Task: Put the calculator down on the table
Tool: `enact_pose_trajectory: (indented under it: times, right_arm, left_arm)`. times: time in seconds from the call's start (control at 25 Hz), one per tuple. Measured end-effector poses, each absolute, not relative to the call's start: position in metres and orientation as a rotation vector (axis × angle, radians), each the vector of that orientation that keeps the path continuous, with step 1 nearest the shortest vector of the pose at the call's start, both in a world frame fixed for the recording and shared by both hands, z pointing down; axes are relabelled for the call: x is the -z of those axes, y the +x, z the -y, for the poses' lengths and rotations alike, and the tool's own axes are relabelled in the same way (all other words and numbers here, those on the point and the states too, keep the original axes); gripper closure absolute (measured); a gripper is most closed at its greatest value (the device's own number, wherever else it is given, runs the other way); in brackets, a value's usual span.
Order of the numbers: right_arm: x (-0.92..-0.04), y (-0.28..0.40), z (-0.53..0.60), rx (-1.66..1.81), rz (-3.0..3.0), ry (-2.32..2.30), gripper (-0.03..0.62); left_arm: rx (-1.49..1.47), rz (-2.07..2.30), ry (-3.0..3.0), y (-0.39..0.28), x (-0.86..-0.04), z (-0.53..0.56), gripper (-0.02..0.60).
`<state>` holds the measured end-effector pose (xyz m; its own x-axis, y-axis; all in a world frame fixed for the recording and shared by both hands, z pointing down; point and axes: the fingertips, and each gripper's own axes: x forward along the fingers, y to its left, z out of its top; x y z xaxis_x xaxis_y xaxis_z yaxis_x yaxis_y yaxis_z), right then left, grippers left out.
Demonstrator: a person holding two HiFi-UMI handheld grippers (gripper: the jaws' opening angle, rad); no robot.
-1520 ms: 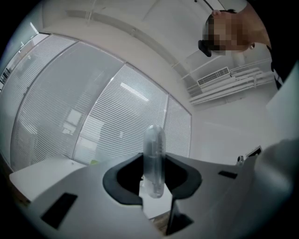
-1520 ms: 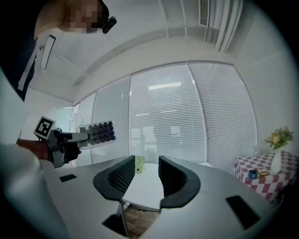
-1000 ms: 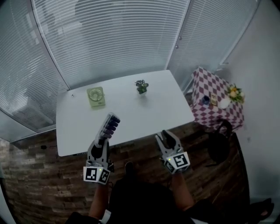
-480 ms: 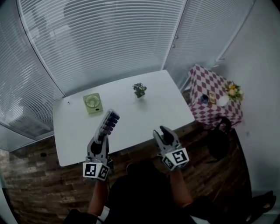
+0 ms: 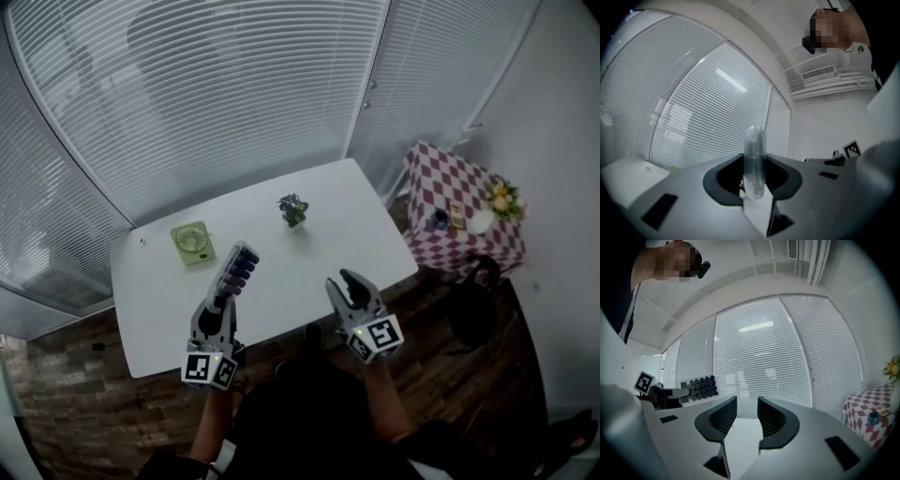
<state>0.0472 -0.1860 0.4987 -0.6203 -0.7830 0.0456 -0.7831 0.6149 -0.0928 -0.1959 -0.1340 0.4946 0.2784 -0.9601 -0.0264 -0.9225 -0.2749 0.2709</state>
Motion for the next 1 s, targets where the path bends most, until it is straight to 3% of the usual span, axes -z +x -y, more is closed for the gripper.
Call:
enact_pose_trajectory:
  times: [0.72, 1.0]
  right_arm:
    - [-0.493, 0.063, 0.254, -0.205, 2.833, 1.383, 0.464]
    - [-0.499, 0.065, 0.256, -0.187, 2.799, 1.385, 0.464]
  left_arm:
    - [0.289, 1.686, 2.323, -0.179, -0.502, 0.206, 0.482]
    - [0.574, 1.491, 2.096, -0.189, -0.519, 0.217, 0.482]
